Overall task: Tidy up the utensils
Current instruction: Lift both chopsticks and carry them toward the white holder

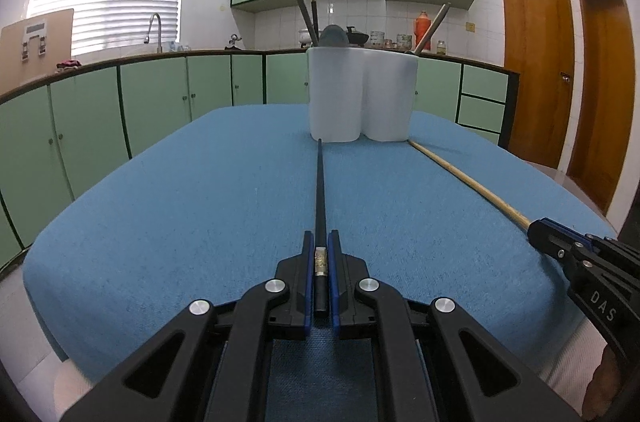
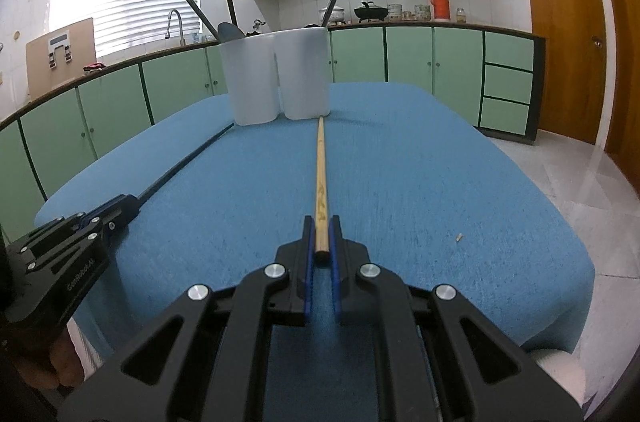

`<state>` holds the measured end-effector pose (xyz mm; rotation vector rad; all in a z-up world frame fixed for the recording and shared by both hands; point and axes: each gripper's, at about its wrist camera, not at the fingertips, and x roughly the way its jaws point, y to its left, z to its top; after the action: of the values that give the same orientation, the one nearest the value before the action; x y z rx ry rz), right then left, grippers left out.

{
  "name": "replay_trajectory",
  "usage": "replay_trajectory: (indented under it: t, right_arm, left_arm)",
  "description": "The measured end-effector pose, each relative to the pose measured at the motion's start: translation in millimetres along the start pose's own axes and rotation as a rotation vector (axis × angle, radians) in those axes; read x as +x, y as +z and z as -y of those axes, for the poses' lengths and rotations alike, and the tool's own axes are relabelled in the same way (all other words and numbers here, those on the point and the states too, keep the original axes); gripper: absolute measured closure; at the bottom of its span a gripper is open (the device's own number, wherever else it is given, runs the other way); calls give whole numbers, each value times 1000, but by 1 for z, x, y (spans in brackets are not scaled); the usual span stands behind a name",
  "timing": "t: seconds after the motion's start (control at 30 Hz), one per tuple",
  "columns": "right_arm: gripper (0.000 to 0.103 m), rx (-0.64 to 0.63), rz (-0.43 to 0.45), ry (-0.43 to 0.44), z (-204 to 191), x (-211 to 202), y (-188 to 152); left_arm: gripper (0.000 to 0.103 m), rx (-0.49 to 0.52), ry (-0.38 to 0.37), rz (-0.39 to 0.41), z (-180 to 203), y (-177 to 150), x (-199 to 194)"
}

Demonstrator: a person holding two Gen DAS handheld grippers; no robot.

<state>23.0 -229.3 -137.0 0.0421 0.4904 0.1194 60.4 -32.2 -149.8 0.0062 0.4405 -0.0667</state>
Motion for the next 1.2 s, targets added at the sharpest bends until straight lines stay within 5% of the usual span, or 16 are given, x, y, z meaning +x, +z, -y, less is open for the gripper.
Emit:
replay_trajectory:
  t: [0.4, 1.0, 1.2]
  right_arm:
    - [88, -26, 16, 0, 1, -18, -13]
    - [90, -59, 49, -36, -6, -10, -15]
    - [95, -54, 52, -37, -5, -11, -15]
  left_arm:
    - [79, 8, 26, 26, -5, -10, -16]
    - [79, -14, 16, 32, -9, -12, -11]
    - [93, -17, 14, 34, -8, -15, -17]
